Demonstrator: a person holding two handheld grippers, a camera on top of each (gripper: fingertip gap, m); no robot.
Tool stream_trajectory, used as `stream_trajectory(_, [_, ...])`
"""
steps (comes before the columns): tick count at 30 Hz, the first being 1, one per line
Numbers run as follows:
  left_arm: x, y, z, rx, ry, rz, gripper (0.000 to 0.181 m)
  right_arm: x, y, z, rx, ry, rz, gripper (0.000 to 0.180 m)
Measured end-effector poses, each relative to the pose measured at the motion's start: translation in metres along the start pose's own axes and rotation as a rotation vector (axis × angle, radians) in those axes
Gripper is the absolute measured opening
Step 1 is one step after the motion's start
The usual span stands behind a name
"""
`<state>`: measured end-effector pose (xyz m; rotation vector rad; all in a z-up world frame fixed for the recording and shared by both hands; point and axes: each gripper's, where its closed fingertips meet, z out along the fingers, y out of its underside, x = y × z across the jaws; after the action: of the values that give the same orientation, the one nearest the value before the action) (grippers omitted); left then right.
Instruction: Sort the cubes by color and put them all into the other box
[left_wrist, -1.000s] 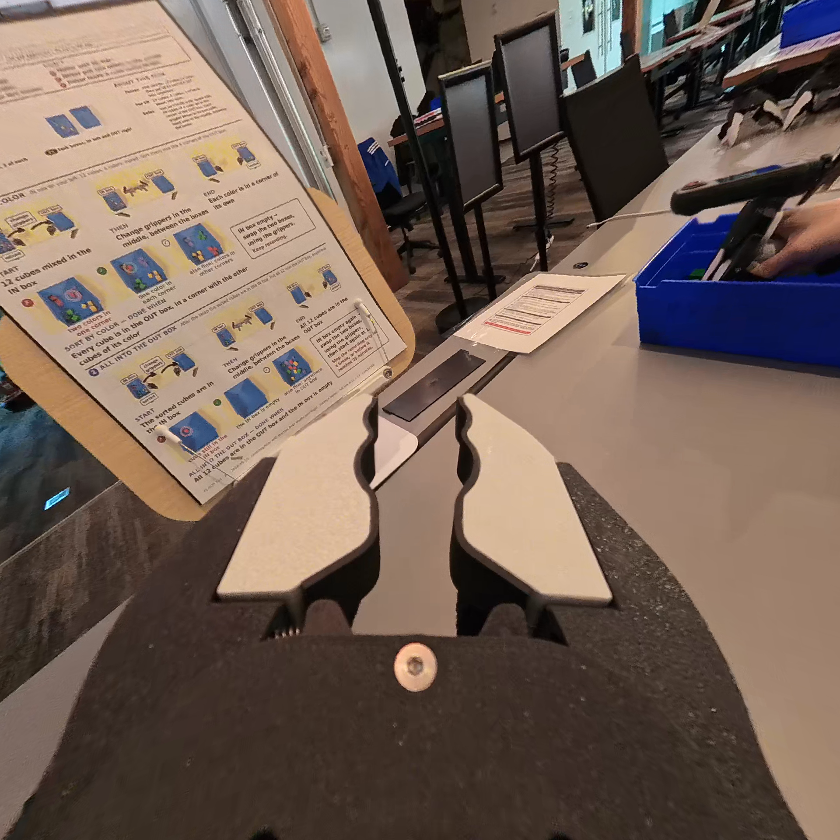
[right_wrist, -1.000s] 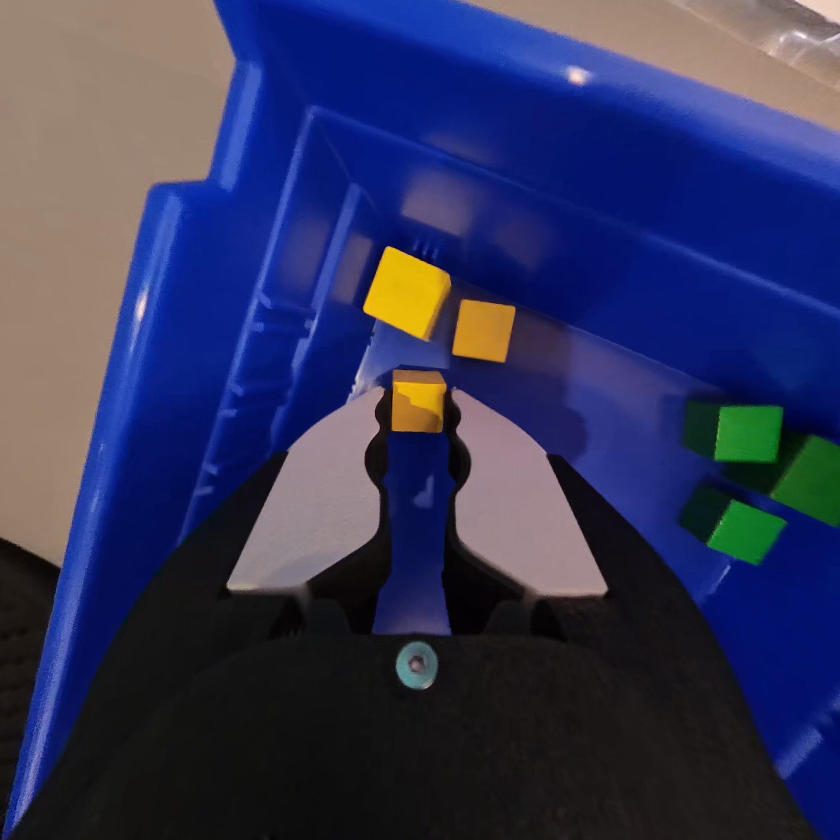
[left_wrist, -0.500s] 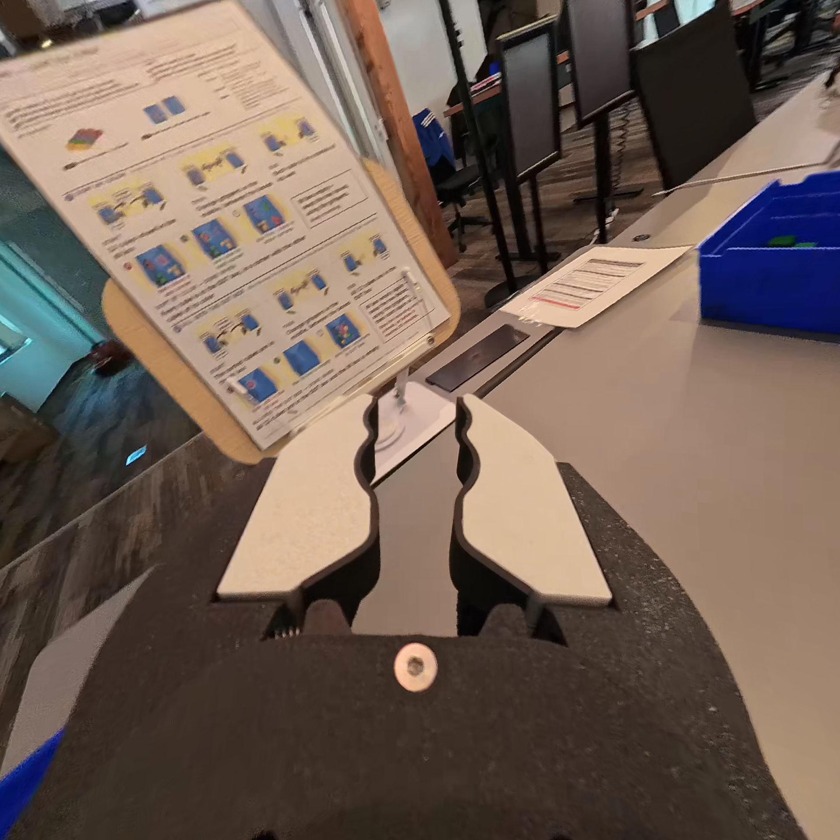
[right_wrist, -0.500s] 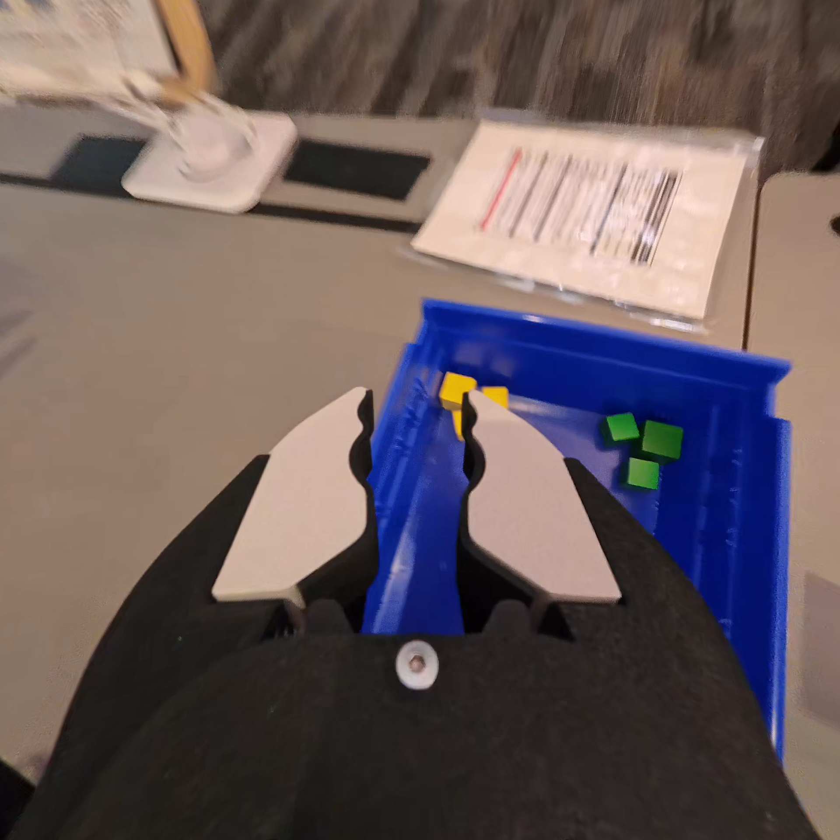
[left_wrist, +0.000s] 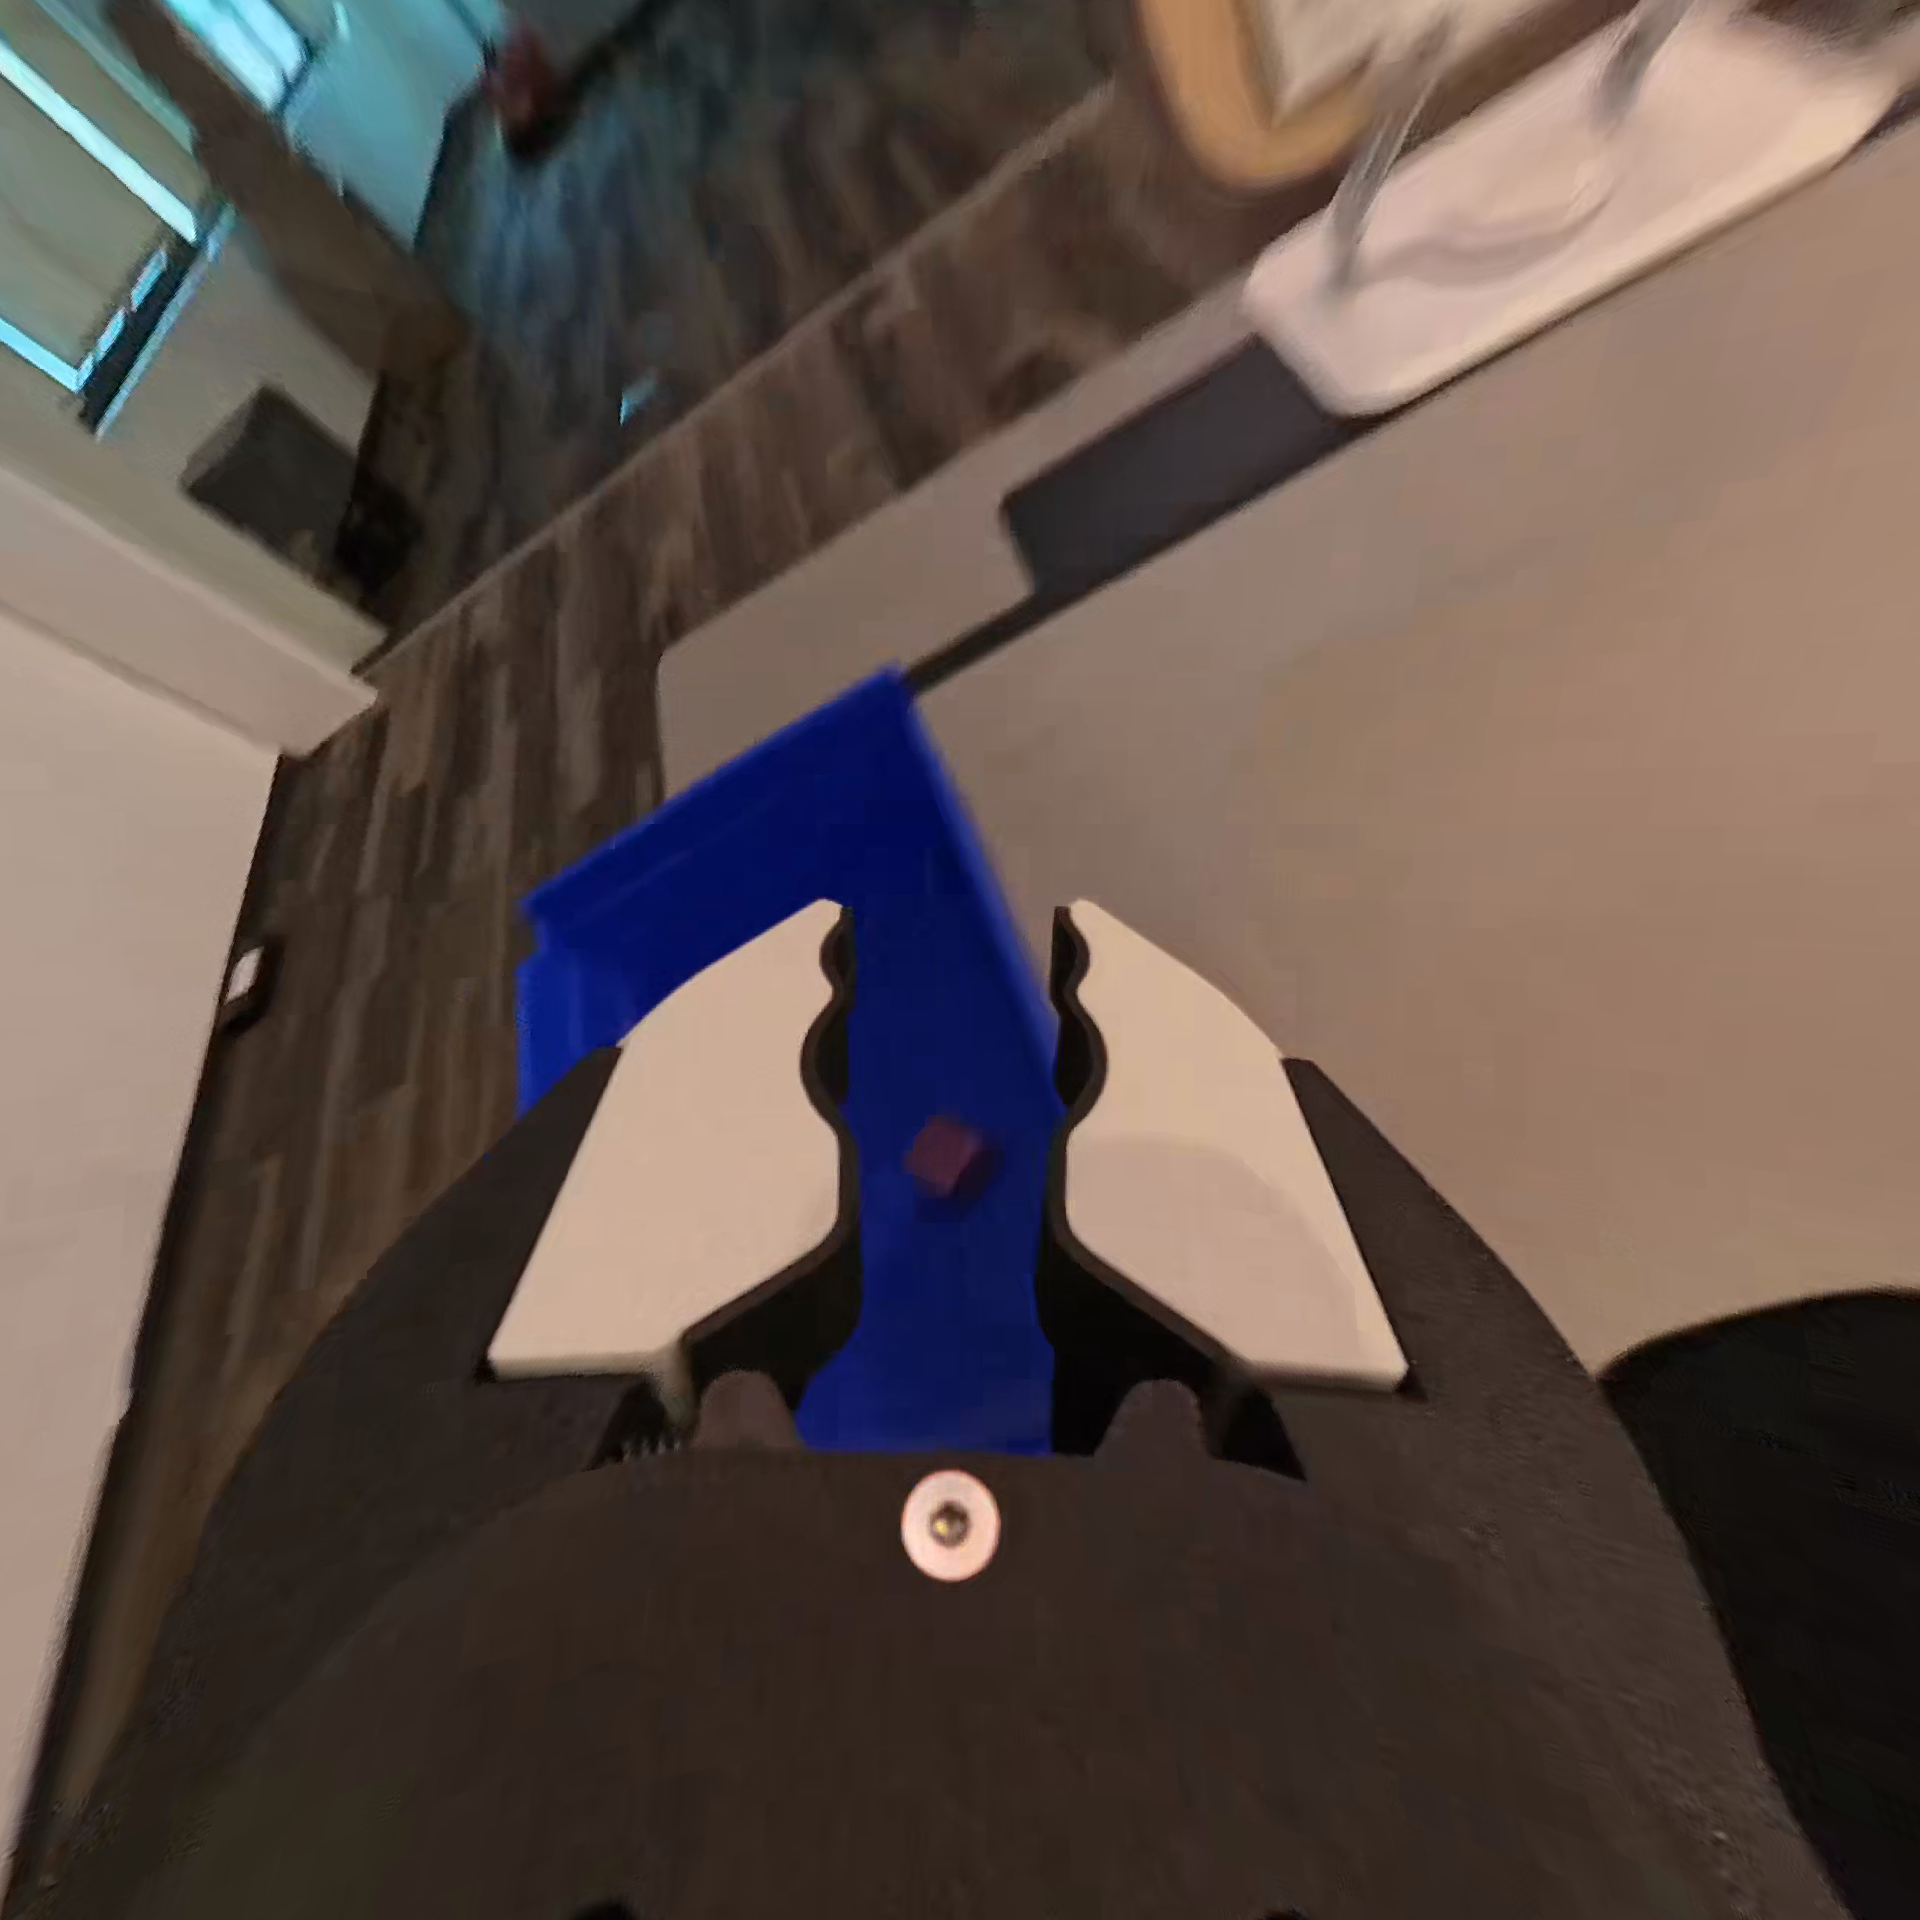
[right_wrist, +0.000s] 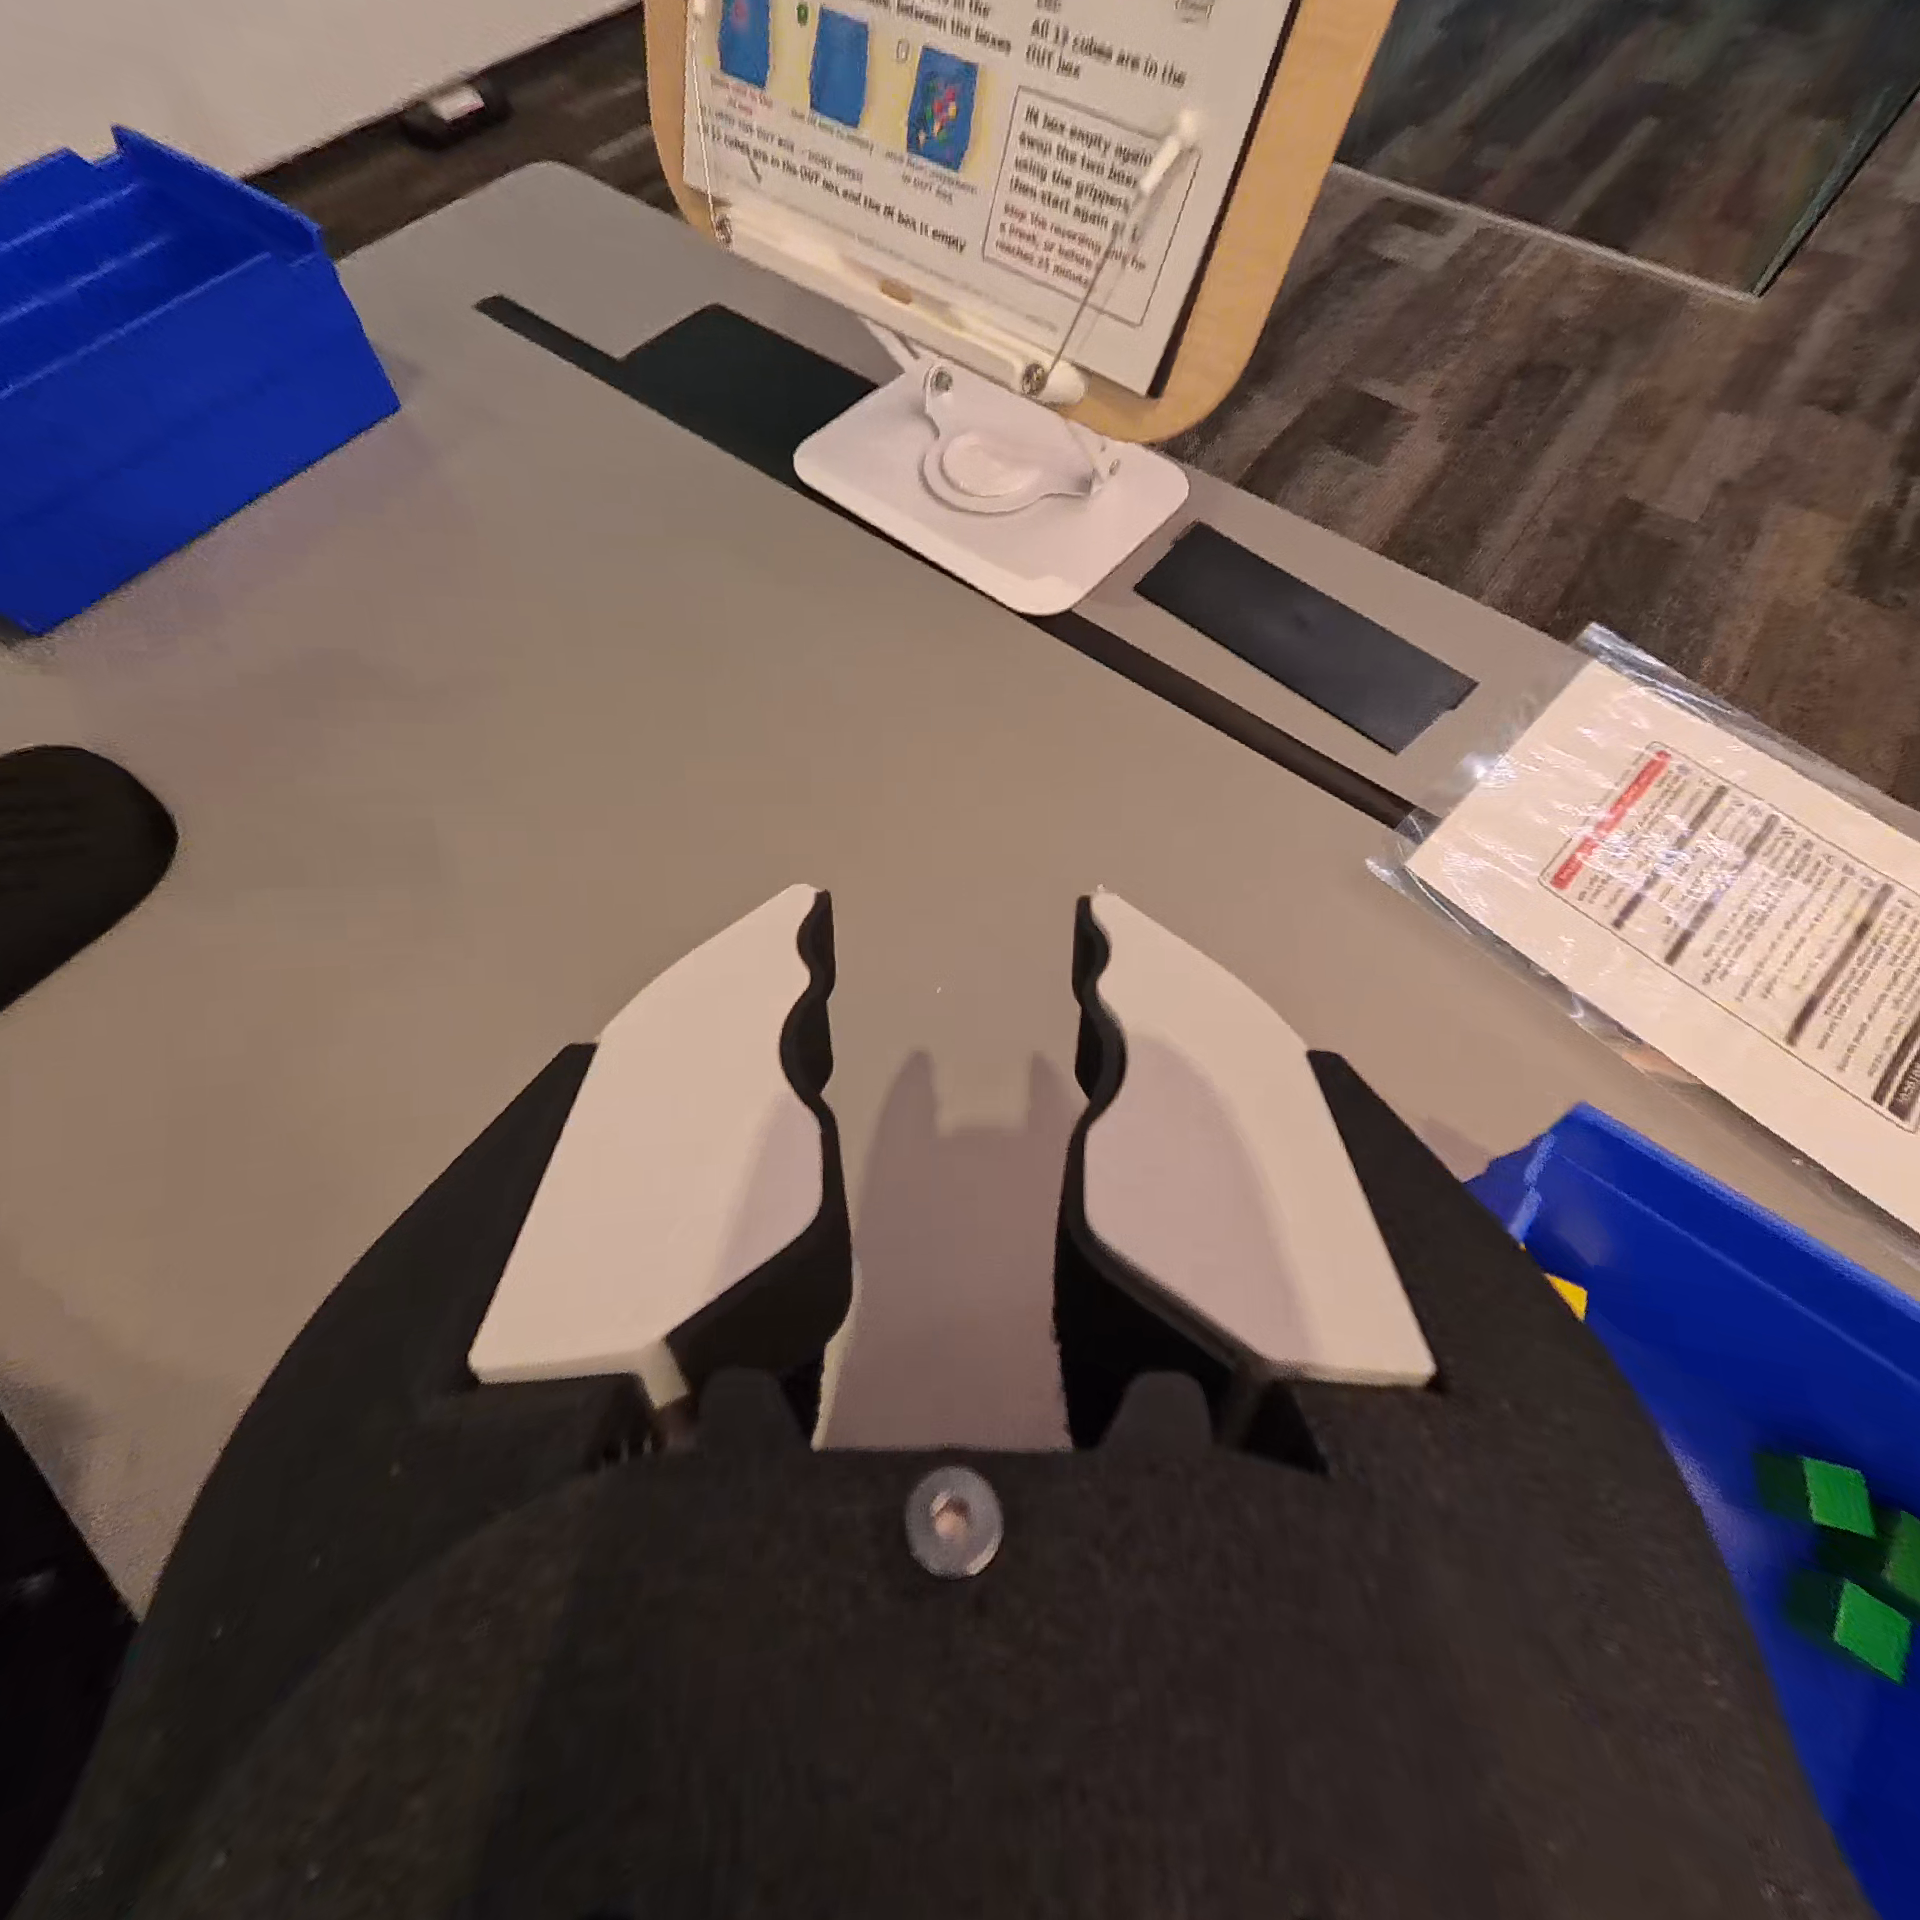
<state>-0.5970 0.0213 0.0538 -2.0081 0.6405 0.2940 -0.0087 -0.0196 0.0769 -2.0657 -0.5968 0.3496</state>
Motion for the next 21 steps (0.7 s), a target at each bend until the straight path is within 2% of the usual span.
stream_trajectory(3, [-0.046, 0.055, 0.009, -0.213, -0.053, 0.038, 0.036, -0.003, -0.001, 0.014, -0.033, 0.018, -0.065, 0.043])
stream_trajectory(6, [-0.074, 0.095, 0.024, -0.323, -0.062, -0.02, 0.035, -0.008, -0.004, 0.018, -0.031, 0.026, -0.075, 0.042])
stream_trajectory(11, [-0.066, 0.148, 0.062, -0.46, 0.039, -0.242, 0.041, -0.014, 0.0, 0.024, -0.058, 0.022, -0.078, 0.042])
stream_trajectory(15, [-0.062, 0.188, 0.089, -0.564, 0.012, -0.26, 0.042, -0.024, 0.001, 0.026, -0.06, -0.022, -0.073, 0.042])
stream_trajectory(21, [-0.062, 0.209, 0.11, -0.594, 0.002, -0.348, 0.039, -0.03, 0.003, 0.026, -0.072, -0.031, -0.08, 0.042])
